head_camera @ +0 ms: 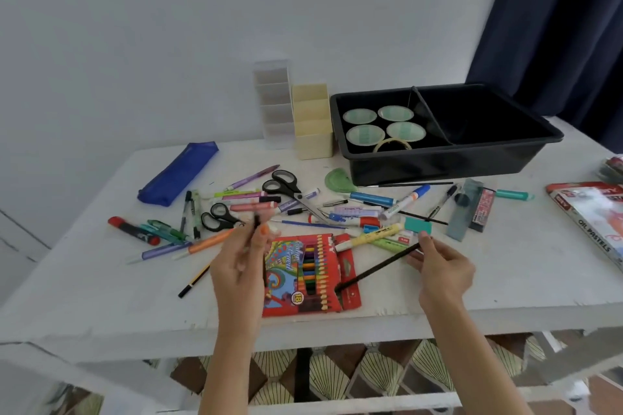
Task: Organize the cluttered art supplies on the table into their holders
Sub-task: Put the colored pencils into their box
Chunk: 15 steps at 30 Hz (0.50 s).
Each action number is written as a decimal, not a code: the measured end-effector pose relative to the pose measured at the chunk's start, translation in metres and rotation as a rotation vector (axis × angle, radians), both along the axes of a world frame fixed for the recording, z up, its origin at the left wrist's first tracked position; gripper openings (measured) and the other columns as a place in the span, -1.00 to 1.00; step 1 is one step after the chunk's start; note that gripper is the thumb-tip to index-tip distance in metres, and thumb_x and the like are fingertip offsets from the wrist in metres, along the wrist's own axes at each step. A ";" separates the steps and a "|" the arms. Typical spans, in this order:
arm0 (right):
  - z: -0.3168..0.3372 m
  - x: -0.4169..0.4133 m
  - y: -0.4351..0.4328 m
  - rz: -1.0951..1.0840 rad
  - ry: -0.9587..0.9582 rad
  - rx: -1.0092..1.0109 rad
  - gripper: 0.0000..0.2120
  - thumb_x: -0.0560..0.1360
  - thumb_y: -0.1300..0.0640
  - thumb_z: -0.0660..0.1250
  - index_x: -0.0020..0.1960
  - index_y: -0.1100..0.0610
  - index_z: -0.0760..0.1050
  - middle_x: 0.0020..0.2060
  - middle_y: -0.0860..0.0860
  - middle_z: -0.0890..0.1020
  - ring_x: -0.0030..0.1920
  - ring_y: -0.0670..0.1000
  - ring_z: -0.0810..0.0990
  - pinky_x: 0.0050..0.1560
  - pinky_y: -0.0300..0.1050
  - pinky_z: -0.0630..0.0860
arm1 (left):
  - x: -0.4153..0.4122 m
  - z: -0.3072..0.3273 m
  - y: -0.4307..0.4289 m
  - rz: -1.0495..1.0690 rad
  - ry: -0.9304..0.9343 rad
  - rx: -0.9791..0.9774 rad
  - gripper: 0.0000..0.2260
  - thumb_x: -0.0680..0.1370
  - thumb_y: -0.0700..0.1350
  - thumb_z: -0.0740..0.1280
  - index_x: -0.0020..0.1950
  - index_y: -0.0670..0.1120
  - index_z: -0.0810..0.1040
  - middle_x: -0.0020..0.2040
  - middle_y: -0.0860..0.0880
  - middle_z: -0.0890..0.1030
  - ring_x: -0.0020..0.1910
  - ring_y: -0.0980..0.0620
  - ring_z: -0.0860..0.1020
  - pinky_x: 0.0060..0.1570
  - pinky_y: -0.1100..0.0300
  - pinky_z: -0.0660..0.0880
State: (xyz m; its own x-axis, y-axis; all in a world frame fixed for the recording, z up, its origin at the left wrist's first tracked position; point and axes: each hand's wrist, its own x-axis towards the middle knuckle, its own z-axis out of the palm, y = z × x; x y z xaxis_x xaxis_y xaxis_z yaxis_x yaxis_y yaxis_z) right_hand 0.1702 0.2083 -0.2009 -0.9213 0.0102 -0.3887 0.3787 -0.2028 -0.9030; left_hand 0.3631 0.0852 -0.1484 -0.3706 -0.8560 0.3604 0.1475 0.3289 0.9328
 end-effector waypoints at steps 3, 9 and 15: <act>-0.008 0.010 0.001 -0.049 0.036 0.005 -0.76 0.46 0.13 0.42 0.06 0.23 0.56 -0.17 0.05 0.63 -0.23 -0.01 0.66 -0.22 -0.17 0.64 | 0.004 -0.012 -0.007 -0.041 -0.395 -0.351 -0.77 0.54 -0.02 0.23 0.15 0.04 0.57 -0.12 0.10 0.53 -0.10 0.14 0.50 -0.16 0.31 0.44; -0.012 0.024 0.007 -0.082 0.050 -0.006 -0.84 0.47 0.13 0.41 0.00 0.19 0.55 -0.20 0.06 0.65 -0.29 -0.03 0.67 -0.17 -0.16 0.64 | 0.008 -0.048 -0.005 -0.108 -0.880 -0.427 -0.72 0.58 -0.02 0.22 0.26 -0.01 0.54 0.13 0.11 0.55 0.16 0.15 0.46 0.07 0.35 0.32; -0.010 0.051 0.005 0.102 0.054 -0.009 -0.89 0.42 0.18 0.45 -0.10 0.19 0.56 -0.29 0.13 0.66 -0.34 0.02 0.67 -0.39 -0.34 0.56 | 0.012 -0.058 -0.003 -0.113 -0.905 -0.461 -0.73 0.59 -0.02 0.23 0.26 0.01 0.53 0.18 0.13 0.52 0.14 0.21 0.43 0.06 0.43 0.28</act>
